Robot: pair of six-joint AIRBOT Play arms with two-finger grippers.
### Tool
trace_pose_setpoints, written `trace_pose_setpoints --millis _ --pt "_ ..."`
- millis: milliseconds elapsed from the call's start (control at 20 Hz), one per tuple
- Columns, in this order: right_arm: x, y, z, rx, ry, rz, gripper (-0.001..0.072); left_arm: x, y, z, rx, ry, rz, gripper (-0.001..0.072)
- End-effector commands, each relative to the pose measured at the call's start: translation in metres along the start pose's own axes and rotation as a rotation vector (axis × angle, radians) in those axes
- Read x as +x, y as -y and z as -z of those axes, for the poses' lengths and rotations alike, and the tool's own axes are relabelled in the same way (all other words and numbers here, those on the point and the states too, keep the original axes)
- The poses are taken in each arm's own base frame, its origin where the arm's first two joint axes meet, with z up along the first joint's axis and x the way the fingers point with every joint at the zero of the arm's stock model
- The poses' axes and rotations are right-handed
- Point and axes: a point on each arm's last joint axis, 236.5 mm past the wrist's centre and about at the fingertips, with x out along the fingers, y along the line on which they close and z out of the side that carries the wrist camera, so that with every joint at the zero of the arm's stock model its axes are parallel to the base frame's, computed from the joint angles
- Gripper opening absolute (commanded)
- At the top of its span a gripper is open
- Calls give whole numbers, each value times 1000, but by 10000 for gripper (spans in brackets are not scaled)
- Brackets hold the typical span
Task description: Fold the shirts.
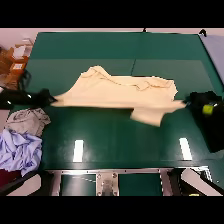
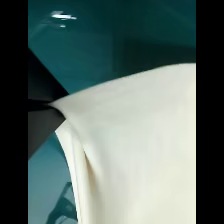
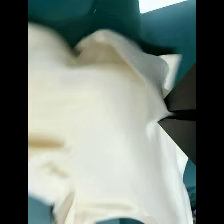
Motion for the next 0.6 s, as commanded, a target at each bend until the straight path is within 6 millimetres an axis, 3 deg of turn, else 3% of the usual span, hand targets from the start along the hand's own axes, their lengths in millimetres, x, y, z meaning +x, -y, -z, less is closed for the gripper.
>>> trace_pose_setpoints --millis 0,100,150,250,300,400,450,550 --pt "-98 -157 -66 -312 279 -188 15 -115 121 -58 236 319 125 27" --pt "-171 -245 -77 -550 475 -212 15 -207 199 -73 422 560 162 27" --pt "-205 -282 -74 -649 570 -218 15 -252 235 -72 513 674 174 27" --pt "-268 -351 -56 -828 756 -237 15 -338 305 -51 681 871 206 27" --pt "-296 -379 -43 -903 844 -247 15 -370 331 -34 750 942 218 27" --pt "-340 -415 -21 -1017 995 -218 15 -423 369 -2 850 1072 227 28" --pt "-353 -422 -14 -1053 1046 -184 15 -437 377 7 870 1113 221 28" --pt "-366 -422 -7 -1083 1105 -107 15 -443 382 17 890 1119 218 28"
